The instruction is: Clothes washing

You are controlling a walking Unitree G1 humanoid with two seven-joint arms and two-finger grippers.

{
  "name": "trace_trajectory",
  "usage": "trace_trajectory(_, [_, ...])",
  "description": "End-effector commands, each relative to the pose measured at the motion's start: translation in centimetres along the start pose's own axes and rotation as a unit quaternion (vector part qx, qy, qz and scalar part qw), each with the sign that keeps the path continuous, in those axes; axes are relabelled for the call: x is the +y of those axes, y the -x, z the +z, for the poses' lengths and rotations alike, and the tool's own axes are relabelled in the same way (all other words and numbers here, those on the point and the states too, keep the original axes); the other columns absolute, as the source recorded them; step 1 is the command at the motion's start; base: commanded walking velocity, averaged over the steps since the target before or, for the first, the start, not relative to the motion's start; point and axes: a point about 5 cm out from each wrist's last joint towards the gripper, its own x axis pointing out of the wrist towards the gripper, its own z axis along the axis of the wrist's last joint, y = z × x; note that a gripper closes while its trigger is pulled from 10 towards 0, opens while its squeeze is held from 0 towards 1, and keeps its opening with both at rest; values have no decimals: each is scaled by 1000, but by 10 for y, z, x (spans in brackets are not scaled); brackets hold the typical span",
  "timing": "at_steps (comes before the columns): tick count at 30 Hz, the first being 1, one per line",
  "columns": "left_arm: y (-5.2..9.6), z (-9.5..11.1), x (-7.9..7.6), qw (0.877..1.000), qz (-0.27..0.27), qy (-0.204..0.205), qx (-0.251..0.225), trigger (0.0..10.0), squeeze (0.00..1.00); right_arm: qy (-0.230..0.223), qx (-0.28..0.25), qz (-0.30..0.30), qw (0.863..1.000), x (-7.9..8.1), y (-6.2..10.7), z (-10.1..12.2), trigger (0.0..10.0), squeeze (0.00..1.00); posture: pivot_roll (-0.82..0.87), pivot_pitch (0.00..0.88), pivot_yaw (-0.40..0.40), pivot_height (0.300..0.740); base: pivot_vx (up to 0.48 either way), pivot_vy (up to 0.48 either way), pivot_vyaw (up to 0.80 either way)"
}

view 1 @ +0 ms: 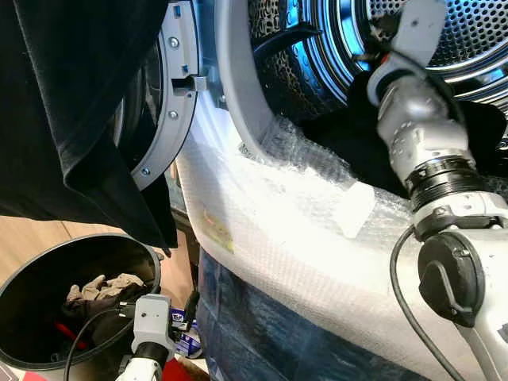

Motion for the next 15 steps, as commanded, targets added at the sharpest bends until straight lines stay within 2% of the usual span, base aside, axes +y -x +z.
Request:
trace_trajectory(1, [15,-29,2,997,14,10,76,10000,0,-5,-21,6,1000,0,4,18,10000,1000,-74,0,-77,740,0,0,0])
trace_trajectory(3, [14,-28,4,997,23,11,74,10000,0,-8,-40,3,999,-3,11,31,10000,1000,-76,0,-80,740,0,0,0])
trace_trajectory(5, [15,-29,5,997,24,12,76,10000,0,-7,-44,2,999,-4,14,33,10000,1000,-76,0,-83,740,0,0,0])
trace_trajectory(11, [14,-31,-1,997,19,15,78,10000,0,1,-29,-4,1000,-13,29,30,10000,1000,-73,0,-96,740,0,0,0])
trace_trajectory(15, [15,-31,-1,996,28,18,77,10000,0,-8,-50,16,999,-16,42,32,10000,1000,-63,0,-95,740,0,0,0])
